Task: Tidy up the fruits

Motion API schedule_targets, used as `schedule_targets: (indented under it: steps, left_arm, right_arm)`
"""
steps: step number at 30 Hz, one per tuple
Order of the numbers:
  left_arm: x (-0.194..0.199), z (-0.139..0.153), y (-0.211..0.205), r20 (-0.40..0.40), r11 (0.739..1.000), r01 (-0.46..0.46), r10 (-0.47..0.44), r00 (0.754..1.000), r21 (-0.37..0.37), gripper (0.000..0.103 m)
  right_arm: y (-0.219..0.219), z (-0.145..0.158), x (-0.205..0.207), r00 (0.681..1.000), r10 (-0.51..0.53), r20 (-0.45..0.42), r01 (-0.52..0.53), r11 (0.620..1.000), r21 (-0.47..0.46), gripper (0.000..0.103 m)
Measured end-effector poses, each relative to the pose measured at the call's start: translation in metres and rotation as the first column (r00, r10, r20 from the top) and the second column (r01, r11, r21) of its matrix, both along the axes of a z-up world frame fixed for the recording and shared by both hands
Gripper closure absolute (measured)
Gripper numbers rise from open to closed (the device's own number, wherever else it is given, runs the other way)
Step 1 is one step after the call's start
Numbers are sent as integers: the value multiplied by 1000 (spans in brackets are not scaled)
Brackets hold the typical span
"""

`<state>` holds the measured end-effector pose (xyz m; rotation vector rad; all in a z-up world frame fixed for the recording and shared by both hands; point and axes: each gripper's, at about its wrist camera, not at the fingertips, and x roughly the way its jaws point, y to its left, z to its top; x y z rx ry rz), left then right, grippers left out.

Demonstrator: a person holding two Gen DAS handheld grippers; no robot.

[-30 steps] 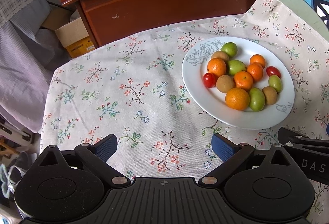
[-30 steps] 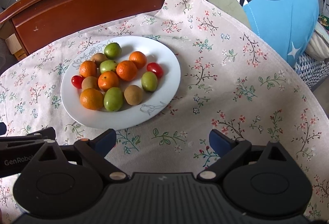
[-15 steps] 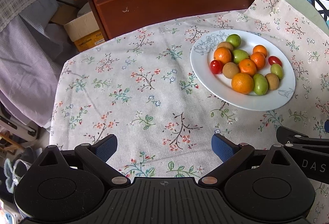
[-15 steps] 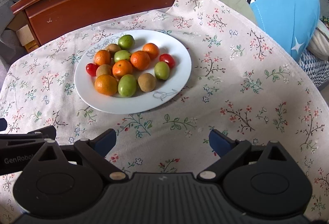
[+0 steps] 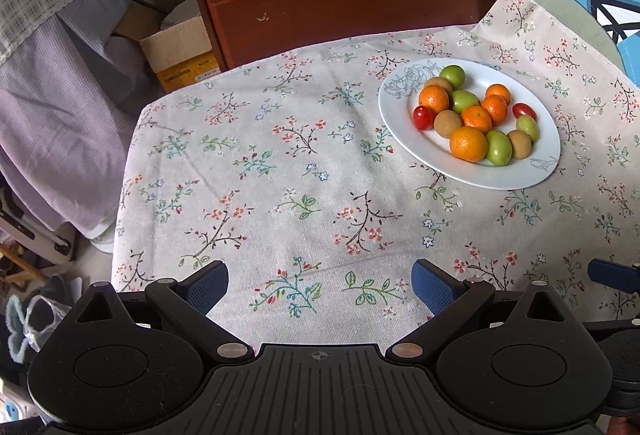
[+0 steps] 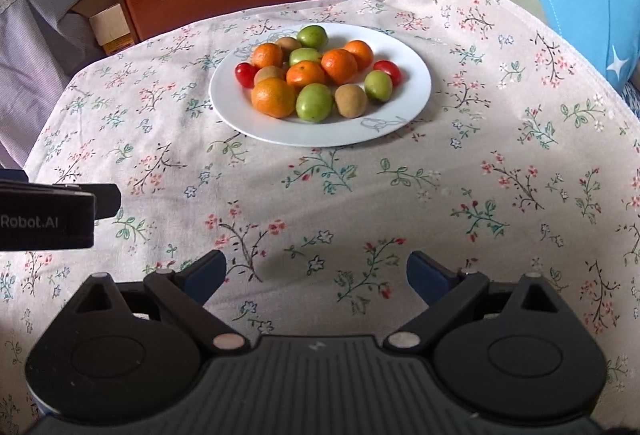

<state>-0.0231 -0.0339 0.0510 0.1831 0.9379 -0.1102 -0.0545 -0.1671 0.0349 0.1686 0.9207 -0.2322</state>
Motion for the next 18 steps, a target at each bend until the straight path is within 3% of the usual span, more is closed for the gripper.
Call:
schedule_targets:
  steps: [11,18]
  left_arm:
    - [-4,-2,12,-11,1000,-25,25,1000,-13,4]
    - [-2,-5,17,-26,999,-36,36,999,-18,4]
  right_arm:
    - [8,-18,9,995,22,93,-13,996,-93,1]
    - [13,-24,9,984,-12,176,35,991,-129,1]
